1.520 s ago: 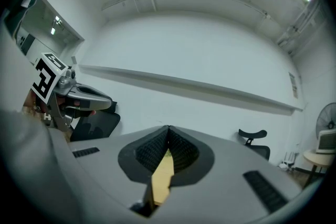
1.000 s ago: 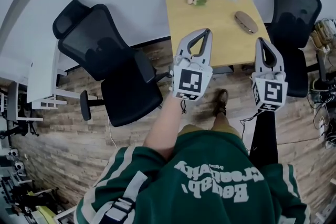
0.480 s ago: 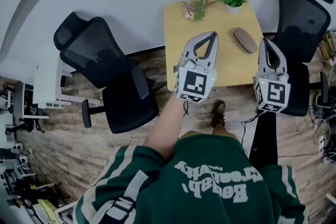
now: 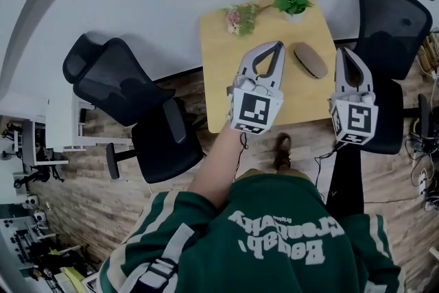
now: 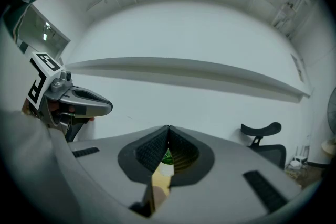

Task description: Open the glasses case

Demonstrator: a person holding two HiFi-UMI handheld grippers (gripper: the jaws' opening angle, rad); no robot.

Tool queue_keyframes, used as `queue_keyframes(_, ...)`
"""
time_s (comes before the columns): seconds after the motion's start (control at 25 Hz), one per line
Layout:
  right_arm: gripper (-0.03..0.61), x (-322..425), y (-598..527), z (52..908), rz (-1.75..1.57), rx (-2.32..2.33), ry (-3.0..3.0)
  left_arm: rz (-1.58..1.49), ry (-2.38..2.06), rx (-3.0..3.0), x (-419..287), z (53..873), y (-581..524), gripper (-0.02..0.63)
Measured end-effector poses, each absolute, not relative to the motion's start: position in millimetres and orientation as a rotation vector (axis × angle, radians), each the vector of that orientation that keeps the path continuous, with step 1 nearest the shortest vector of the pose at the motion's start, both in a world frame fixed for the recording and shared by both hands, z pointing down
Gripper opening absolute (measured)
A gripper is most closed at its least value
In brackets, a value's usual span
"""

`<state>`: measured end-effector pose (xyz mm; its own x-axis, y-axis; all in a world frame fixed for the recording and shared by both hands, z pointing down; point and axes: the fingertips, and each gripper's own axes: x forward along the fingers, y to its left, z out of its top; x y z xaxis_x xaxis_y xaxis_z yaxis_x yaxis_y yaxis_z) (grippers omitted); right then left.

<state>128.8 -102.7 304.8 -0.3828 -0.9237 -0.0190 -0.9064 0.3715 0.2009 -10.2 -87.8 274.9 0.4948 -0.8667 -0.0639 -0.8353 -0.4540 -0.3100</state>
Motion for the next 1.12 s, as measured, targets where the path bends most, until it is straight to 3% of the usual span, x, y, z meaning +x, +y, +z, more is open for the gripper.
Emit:
queue_keyframes(0.64,0.009,135,-188,306,-0.293,1.614,-2.53,-0.128,1.431,-2.453,17,286,-167,0.015)
queue_keyframes(1.12,0.009,128,-193,306,-0.331,1.597,-2.536,-0.083,1.413,-2.482,22,286,-176,0.015)
